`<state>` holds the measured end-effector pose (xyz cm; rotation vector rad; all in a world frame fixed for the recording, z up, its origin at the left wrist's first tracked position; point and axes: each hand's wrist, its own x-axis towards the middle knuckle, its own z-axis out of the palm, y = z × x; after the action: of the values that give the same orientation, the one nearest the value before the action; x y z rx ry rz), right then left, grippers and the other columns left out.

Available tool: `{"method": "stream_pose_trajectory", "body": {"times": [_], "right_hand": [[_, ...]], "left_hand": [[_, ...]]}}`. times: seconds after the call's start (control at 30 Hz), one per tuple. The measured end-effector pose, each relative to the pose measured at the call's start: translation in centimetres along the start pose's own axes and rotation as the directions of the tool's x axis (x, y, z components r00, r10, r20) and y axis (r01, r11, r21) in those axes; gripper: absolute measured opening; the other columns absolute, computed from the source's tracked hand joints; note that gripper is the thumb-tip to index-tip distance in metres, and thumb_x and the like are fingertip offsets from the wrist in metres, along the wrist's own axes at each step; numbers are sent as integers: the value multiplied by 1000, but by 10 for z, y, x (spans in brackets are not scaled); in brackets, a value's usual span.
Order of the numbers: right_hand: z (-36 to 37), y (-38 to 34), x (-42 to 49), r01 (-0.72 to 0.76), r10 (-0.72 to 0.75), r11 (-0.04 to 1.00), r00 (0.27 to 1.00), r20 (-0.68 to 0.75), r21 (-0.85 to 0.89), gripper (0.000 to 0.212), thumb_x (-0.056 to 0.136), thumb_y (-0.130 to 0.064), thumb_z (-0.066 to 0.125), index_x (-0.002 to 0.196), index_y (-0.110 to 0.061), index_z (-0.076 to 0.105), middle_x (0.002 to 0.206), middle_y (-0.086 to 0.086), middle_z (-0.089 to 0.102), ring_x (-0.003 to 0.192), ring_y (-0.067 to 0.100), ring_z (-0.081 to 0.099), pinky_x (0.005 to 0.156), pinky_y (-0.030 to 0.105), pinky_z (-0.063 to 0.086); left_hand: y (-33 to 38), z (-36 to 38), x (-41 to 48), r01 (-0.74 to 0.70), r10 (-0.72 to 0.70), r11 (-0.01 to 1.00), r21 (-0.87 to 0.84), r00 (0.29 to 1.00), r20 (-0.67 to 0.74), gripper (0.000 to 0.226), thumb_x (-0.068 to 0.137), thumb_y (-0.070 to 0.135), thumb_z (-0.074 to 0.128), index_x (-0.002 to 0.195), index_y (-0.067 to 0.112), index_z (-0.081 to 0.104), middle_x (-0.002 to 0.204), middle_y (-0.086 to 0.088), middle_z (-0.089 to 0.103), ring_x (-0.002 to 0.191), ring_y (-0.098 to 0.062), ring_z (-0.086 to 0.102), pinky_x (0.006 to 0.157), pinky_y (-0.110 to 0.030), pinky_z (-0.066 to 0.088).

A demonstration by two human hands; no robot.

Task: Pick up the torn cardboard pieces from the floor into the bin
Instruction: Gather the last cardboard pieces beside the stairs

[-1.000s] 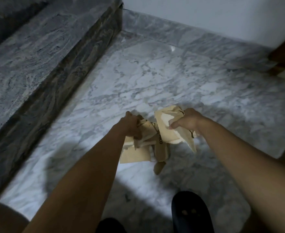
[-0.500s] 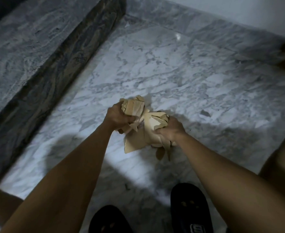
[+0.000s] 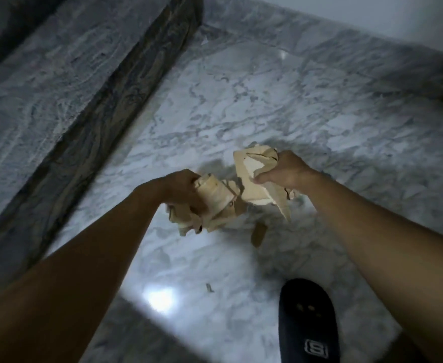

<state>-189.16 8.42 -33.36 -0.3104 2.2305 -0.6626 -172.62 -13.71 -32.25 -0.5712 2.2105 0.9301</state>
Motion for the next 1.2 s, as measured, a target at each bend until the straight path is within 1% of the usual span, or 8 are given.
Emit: {"method": "stream_pose_trajectory", "body": {"times": [0.13, 0.27, 0.37, 0.47, 0.6, 0.7, 0.9, 1.2], "right_hand": [[-4, 39, -26, -172, 172, 985, 985, -6, -16, 81, 50, -44, 94, 115, -9, 61, 112, 4, 65, 99, 23, 63, 88, 36, 55], [11, 66, -78, -252, 260, 960, 964, -56, 121, 81, 48, -42, 97, 116, -13, 64, 113, -2, 65, 102, 19, 62, 75, 31, 53], [38, 74, -115, -259, 291, 938, 950, -115, 231, 50, 61, -32, 93, 101, -14, 70, 97, -2, 68, 89, 15, 62, 64, 27, 47], [69, 79, -131, -236, 297, 923, 939, -173, 305, 45, 62, -32, 93, 99, -16, 72, 97, -4, 71, 89, 13, 64, 69, 28, 51], [102, 76, -122, -238, 321, 903, 926, -197, 357, 54, 59, -38, 93, 105, -20, 71, 103, -5, 70, 98, 18, 65, 85, 34, 55], [133, 68, -98, -217, 275, 940, 938, -210, 262, 75, 55, -46, 92, 121, -19, 65, 119, 0, 65, 108, 21, 64, 90, 35, 55], [142, 49, -77, -235, 247, 969, 933, -262, 77, 85, 69, -41, 87, 140, -21, 45, 136, 6, 56, 120, 29, 58, 92, 35, 52], [139, 53, -74, -228, 243, 969, 940, -240, 91, 85, 71, -41, 85, 141, -20, 43, 137, 8, 54, 120, 31, 56, 91, 36, 51]], "left_hand": [[6, 54, 42, -138, 138, 943, 302, 990, 22, 79, 37, 60, 75, 112, 40, 63, 139, -2, 46, 134, -26, 34, 104, -42, 40], [1, 85, 47, -245, 268, 955, 164, 954, -136, 62, 54, 34, 83, 113, 35, 64, 105, 3, 65, 107, -19, 59, 86, -31, 51], [-11, 89, 45, -241, 255, 965, 103, 953, -165, 79, 56, 39, 83, 128, 37, 51, 112, 3, 65, 105, -22, 61, 79, -29, 50], [-24, 83, 33, -306, 293, 951, -38, 936, -196, 73, 54, 39, 86, 112, 34, 42, 102, 1, 66, 96, -25, 63, 76, -35, 51], [-46, 56, -14, -307, 312, 947, 89, 949, -50, 74, 55, 34, 91, 118, 33, 50, 98, 8, 67, 91, -15, 63, 77, -30, 50], [-61, 71, -52, -299, 243, 898, 324, 949, 201, 37, 55, 30, 90, 83, 32, 65, 84, 13, 71, 82, -7, 68, 79, -28, 56], [-76, 141, -76, -463, 366, 771, 437, 884, 291, 61, 59, 40, 79, 118, 29, 67, 122, 23, 60, 120, 4, 51, 93, -25, 49], [-74, 162, -78, -391, 301, 792, 468, 918, 256, 66, 60, 41, 75, 124, 37, 60, 143, 32, 41, 105, -2, 60, 81, -23, 49]]}}
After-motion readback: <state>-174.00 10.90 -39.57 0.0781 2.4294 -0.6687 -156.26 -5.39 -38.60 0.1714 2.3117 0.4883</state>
